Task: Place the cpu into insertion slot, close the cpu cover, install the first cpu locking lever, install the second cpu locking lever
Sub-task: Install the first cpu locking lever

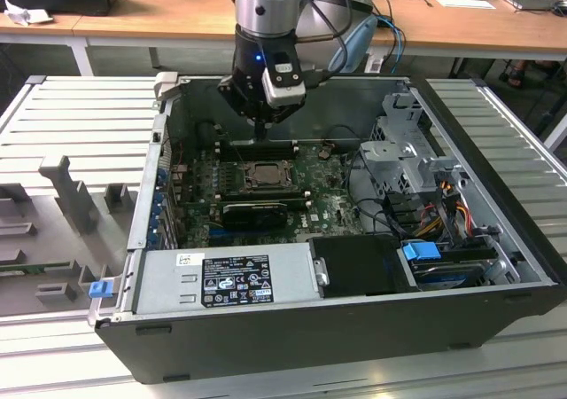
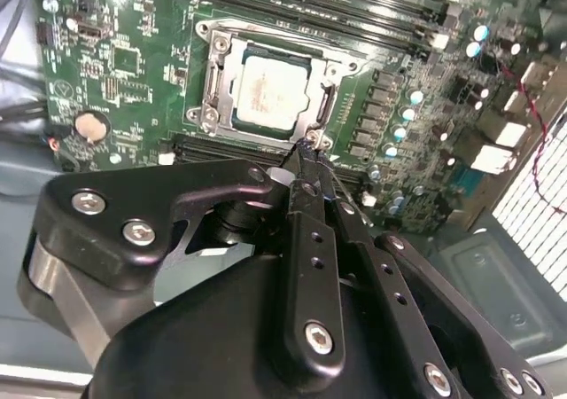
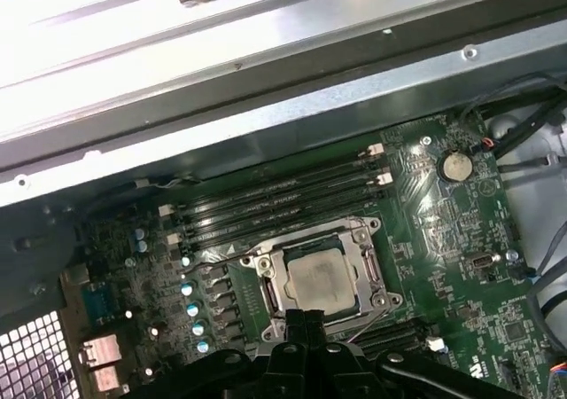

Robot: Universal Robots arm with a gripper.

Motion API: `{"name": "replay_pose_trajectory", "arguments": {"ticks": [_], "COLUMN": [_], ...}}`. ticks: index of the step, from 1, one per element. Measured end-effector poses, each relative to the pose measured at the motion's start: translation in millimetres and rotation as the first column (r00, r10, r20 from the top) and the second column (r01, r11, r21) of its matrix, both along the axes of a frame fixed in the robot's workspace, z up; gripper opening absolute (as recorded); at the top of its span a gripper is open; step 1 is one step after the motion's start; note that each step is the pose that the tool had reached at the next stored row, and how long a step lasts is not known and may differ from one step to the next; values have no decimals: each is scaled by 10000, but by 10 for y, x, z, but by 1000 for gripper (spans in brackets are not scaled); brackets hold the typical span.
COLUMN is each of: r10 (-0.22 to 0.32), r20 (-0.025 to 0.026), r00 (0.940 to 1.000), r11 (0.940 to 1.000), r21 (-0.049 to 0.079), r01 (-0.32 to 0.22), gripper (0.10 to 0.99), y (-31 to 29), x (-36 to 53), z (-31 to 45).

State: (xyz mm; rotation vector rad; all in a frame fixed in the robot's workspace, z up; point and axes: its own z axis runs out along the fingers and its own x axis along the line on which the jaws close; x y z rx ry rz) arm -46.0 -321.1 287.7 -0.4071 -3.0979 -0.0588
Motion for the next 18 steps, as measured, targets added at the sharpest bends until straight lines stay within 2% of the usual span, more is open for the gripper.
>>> {"name": "replay_pose_trajectory", "arguments": {"ticks": [3,7,11,12,14,15,17,18], "r10": [529,1598,1753,1860,2263,2380,2449,2450], "r20": [10,32,58,61,78,100,196,240], "r00": [9986,9872,9845,9825,9740,9712,9694,9692], "r11": [9986,9872,9845,9825,9741,9713,9696,9695], "r21": [0,-3,-5,-9,-13,-19,-39,-47], "r01": [-529,-1598,-1753,-1860,-2263,-2380,-2448,-2449], "gripper": [106,106,106,106,106,106,106,106], "y": [0,0,0,0,0,0,0,0], "x": [0,0,-104,-104,-105,-105,-121,-167], "z": [-1,-1,-3,-4,-7,-8,-16,-23]}}
